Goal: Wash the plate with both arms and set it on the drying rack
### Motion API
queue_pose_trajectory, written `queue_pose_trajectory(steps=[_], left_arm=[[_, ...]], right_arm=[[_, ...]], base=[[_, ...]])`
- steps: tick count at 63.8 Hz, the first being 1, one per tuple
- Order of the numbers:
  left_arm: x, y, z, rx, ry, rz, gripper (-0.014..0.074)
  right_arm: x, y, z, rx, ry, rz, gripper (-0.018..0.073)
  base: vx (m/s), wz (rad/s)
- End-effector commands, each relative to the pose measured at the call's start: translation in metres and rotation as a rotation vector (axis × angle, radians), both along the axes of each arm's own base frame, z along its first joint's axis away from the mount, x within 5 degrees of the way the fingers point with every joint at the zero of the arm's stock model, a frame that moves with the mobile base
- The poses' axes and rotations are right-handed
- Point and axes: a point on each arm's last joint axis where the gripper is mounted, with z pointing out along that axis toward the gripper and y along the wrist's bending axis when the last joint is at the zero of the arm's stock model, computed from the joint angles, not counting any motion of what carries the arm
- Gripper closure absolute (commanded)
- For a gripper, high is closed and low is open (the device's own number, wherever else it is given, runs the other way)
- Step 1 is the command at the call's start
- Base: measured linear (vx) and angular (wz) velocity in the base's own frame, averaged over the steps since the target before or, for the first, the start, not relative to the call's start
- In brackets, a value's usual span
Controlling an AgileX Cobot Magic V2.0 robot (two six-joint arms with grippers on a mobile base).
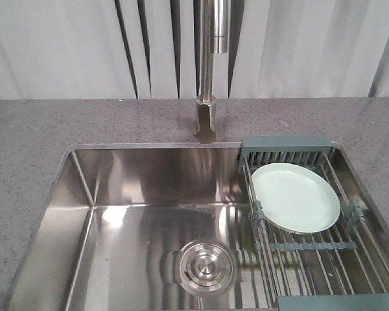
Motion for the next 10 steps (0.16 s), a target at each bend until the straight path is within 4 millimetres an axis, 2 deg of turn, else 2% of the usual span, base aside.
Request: queue_pose_trajectory(steps=[1, 10], left_arm=[[-0.0014, -0.0001, 0.0146, 0.001, -0.109, 0.002, 0.0603], [-0.0014, -0.0001, 0.0146, 0.001, -0.109, 0.002, 0.0603]], right_arm=[[-0.0005, 0.0005, 0.0068, -0.011, -0.082, 0.003, 0.0564], [-0.0005, 0.0005, 0.0068, -0.011, -0.082, 0.003, 0.0564]], base=[[0.0, 0.0], [0.0, 0.0]])
